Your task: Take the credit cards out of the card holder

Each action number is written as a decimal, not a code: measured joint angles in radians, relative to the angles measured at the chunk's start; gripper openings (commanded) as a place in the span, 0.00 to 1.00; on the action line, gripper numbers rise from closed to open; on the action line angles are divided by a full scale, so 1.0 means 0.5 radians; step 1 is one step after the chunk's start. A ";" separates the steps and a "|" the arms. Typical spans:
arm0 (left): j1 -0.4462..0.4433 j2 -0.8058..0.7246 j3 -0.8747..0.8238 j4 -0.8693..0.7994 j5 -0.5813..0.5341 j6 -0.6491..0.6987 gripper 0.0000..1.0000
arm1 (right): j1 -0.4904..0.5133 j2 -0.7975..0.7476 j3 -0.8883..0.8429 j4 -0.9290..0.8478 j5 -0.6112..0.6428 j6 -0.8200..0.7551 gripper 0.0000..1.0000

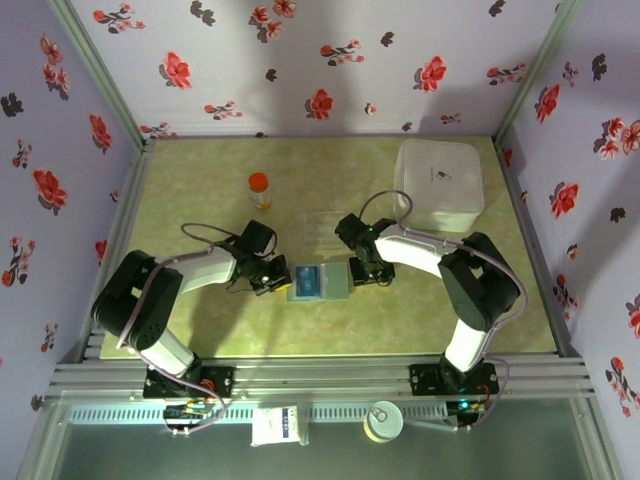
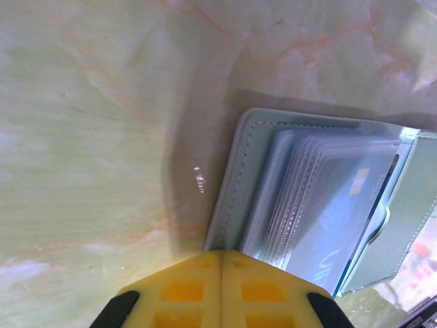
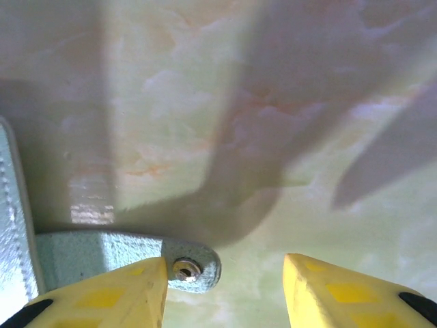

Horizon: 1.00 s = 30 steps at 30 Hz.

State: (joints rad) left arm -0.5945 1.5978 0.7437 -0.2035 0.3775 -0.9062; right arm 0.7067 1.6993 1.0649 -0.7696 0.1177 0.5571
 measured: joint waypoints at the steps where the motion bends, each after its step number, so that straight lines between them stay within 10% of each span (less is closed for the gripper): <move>1: -0.006 0.002 0.000 0.002 0.000 -0.001 0.00 | 0.000 -0.029 0.000 -0.013 -0.001 0.000 0.50; 30: -0.046 -0.040 0.076 -0.083 -0.098 -0.013 0.06 | 0.030 -0.221 -0.040 0.507 -0.674 0.273 0.45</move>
State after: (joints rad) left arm -0.6174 1.5780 0.7818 -0.2451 0.3286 -0.9127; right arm 0.7216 1.5887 1.0451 -0.5159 -0.2192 0.6937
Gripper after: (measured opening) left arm 0.048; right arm 0.459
